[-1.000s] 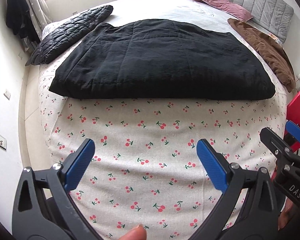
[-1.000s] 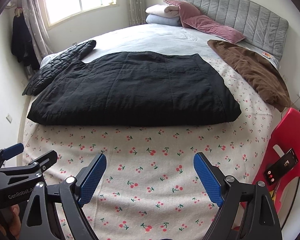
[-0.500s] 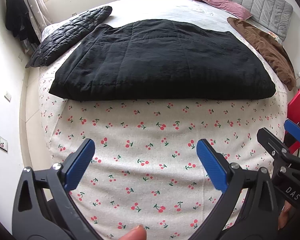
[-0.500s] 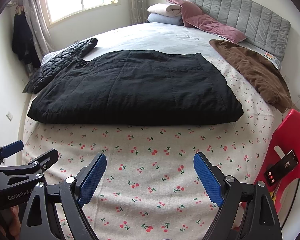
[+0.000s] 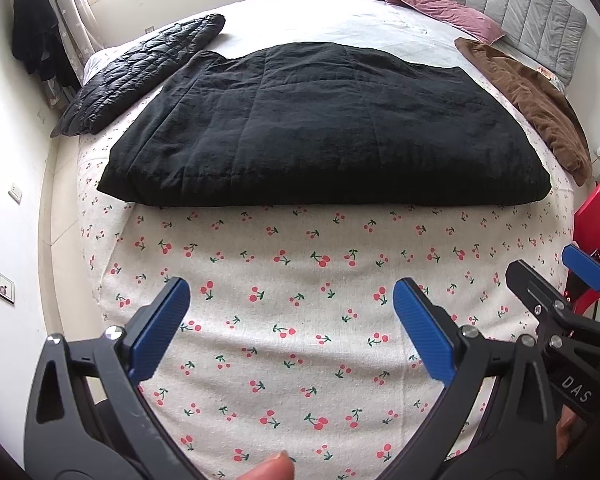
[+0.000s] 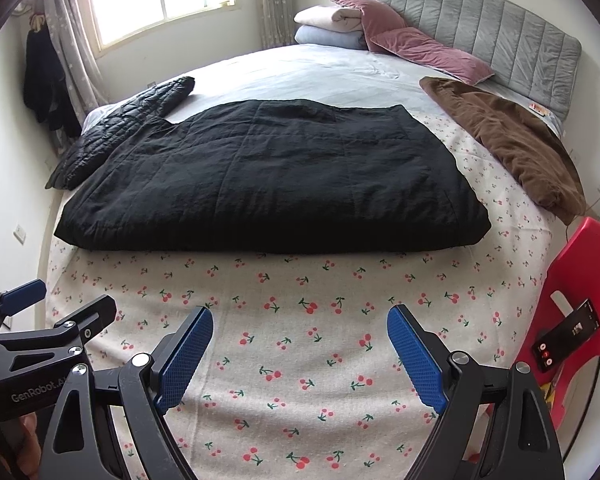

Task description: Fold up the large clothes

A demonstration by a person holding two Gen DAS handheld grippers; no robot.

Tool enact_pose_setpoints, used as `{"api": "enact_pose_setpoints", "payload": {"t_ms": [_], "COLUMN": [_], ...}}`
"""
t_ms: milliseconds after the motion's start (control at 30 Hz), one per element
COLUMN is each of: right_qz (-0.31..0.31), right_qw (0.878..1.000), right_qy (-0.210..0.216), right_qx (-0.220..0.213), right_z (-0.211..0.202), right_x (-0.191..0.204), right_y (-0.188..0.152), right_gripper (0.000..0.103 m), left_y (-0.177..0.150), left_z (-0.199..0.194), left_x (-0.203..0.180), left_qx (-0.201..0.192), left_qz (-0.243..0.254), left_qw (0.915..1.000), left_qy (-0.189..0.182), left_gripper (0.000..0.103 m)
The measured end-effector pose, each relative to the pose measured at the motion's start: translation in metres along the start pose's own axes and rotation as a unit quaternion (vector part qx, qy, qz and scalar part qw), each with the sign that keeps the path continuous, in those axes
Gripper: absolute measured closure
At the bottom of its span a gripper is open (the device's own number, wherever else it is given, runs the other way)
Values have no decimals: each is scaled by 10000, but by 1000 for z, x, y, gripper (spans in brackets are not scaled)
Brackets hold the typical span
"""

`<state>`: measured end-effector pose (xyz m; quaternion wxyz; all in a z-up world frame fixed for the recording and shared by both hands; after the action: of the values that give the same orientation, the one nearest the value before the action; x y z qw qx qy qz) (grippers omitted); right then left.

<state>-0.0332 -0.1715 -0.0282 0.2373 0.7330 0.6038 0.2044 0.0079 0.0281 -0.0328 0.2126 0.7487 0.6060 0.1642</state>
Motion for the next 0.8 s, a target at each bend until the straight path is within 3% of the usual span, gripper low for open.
{"api": "enact_pose_setpoints", "payload": {"t_ms": [800], "right_qz": [65], "right_qw": [9999], "right_qy": [85], "right_qx": [86], "right_z": [14], "right_x": [4], "right_y": [-3], "right_gripper": [13], "left_y": [-6], "left_z": [16], "left_x": [-1], "left_qx": [179], "left_qz": [-38], "left_qw": [9998], "left_qy": [69], "left_gripper": [2]}}
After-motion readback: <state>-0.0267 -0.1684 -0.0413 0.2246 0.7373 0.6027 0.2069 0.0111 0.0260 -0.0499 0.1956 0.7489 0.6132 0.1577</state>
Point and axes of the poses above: each gripper's, at about its wrist camera, not at the fingertips, and z roughly the way its jaws point, x to its left, y to its top, the point moved 6 cm from there along z, roughly the way its jaws point, and after that the axes turned 4 degrees about -y, right-handed, at the moved point
